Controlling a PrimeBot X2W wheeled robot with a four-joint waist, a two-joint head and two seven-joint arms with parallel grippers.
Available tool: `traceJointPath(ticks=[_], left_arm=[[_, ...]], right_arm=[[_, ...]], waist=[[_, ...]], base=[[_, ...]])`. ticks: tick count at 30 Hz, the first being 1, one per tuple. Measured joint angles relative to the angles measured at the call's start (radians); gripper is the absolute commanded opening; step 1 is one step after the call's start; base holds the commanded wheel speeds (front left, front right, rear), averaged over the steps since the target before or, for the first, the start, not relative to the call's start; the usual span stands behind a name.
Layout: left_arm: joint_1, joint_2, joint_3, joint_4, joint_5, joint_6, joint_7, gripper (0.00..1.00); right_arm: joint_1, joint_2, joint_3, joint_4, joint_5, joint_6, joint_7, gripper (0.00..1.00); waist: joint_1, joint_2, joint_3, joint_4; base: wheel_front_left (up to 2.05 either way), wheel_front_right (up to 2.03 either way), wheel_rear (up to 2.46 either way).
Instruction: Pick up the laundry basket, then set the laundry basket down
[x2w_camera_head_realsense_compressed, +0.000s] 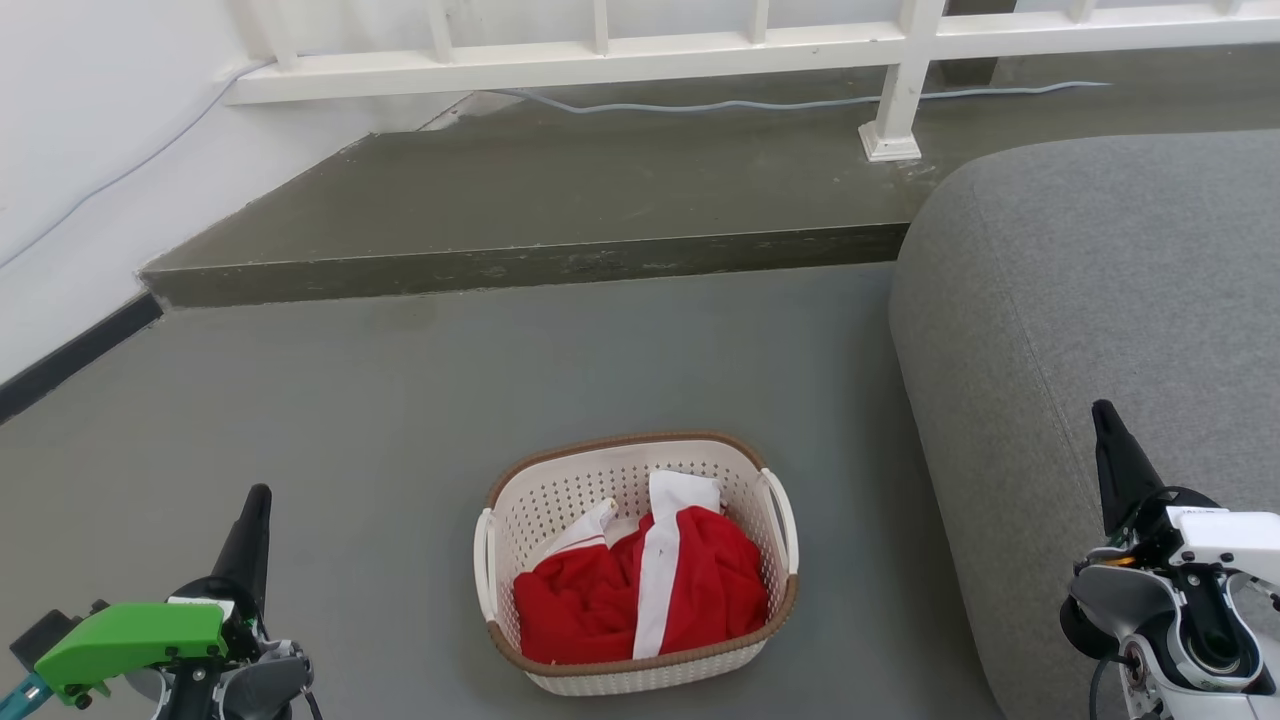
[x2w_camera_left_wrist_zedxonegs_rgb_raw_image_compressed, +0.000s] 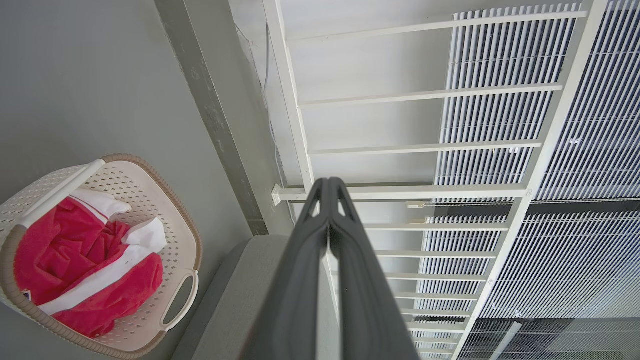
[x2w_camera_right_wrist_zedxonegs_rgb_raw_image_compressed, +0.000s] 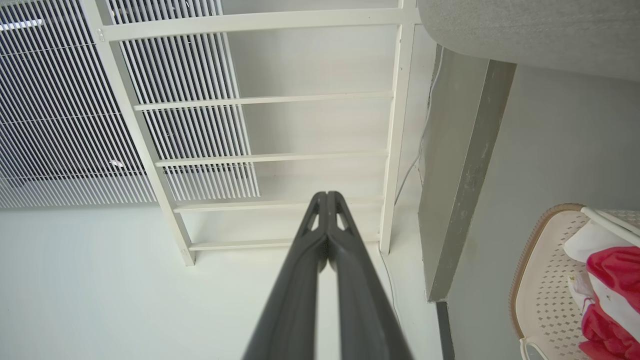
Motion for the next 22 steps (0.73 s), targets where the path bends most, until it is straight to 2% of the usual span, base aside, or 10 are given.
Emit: traceJointPath(ticks=[22], left_arm=[[0.0,0.0,0.001,0.0,0.0,0.0,0.0,0.0]], right_arm=[[0.0,0.0,-0.001,0.002,0.0,0.003,0.0,0.0]], waist=[[0.0,0.0,0.0,0.0]], base=[[0.0,0.0,0.0]])
